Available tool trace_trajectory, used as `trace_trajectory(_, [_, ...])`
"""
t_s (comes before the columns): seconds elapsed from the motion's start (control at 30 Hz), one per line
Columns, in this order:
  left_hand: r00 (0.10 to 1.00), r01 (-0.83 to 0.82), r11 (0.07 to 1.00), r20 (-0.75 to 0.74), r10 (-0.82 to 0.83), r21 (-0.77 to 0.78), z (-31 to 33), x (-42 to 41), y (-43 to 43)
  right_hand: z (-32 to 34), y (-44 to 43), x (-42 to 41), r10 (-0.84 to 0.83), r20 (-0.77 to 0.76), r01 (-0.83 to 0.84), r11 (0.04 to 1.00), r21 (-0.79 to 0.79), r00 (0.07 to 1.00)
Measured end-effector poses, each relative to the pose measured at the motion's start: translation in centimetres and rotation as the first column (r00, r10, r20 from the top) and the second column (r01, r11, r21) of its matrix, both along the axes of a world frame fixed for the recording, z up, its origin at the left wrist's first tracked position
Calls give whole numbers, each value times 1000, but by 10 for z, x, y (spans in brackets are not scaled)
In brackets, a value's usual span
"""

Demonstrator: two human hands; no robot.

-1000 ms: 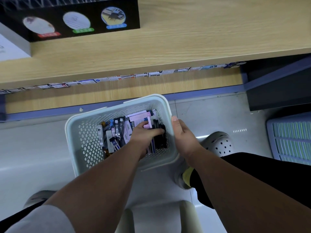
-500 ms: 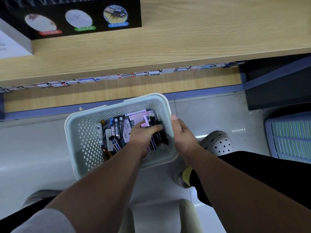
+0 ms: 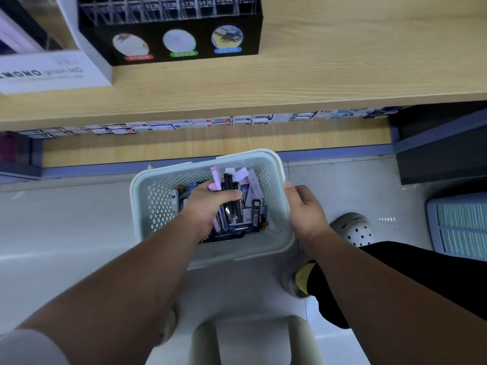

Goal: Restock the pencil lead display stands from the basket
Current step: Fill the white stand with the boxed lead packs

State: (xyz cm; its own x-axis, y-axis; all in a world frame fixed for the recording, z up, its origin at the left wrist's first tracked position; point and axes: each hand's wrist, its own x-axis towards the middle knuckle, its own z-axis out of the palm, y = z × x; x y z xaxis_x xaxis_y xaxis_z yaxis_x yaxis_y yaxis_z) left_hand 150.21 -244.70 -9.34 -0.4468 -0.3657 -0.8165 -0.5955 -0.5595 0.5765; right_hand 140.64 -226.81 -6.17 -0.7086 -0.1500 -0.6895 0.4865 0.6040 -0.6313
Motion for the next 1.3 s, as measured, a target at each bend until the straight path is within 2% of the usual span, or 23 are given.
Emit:
trace_trajectory(0.1, [999, 33, 999, -7, -33, 14, 16, 17, -20, 8, -6, -1, 66, -255, -31, 990, 137, 965])
trace_trajectory(0.17, [999, 30, 999, -15, -29, 18, 28, 29, -30, 19, -17, 0, 180, -486, -74, 971, 229, 855])
trace_trajectory(0.23, [999, 41, 999, -24, -41, -12, 42, 39, -38, 29, -33, 2, 303, -589, -194, 951, 242, 749])
trace_trajectory(0.3, [999, 12, 998, -46, -14, -56, 57, 48, -45, 30, -50, 5, 374, -556, -302, 927, 220, 742])
trace_trajectory(0.4, [995, -44, 995, -93, 35, -91, 79, 65, -54, 19, -68, 12, 440, -275, -415, 898, 149, 854])
trace_trajectory(0.47, [986, -106, 993, -132, 97, -61, 87, 79, -58, 1, -70, 17, 488, -91, -472, 868, 154, 868])
trace_trajectory(0.5, [978, -145, 989, -155, 138, -32, 89, 86, -60, -7, -71, 18, 509, -47, -493, 850, 182, 860])
trace_trajectory(0.63, [953, -239, 971, -184, 240, 28, 92, 103, -62, -37, -81, 23, 535, -2, -518, 819, 247, 845])
trace_trajectory(0.8, [941, -278, 958, -181, 287, 74, 87, 109, -66, -65, -92, 28, 691, -38, -612, 662, 433, 722])
trace_trajectory(0.97, [937, -278, 954, -186, 294, 109, 81, 111, -73, -69, -94, 28, 894, -94, -635, 381, 672, 437])
trace_trajectory(1.03, [939, -273, 954, -179, 292, 124, 80, 111, -74, -67, -98, 25, 925, -86, -635, 320, 703, 370])
trace_trajectory(1.1, [941, -273, 954, -170, 291, 120, 78, 111, -74, -64, -99, 22, 933, -81, -651, 305, 695, 350])
trace_trajectory(1.2, [949, -253, 961, -167, 268, 108, 82, 108, -73, -58, -98, 19, 930, -74, -730, 329, 599, 359])
trace_trajectory(1.3, [959, -207, 975, -181, 218, 82, 96, 101, -70, -41, -97, 17, 905, -107, -789, 413, 455, 411])
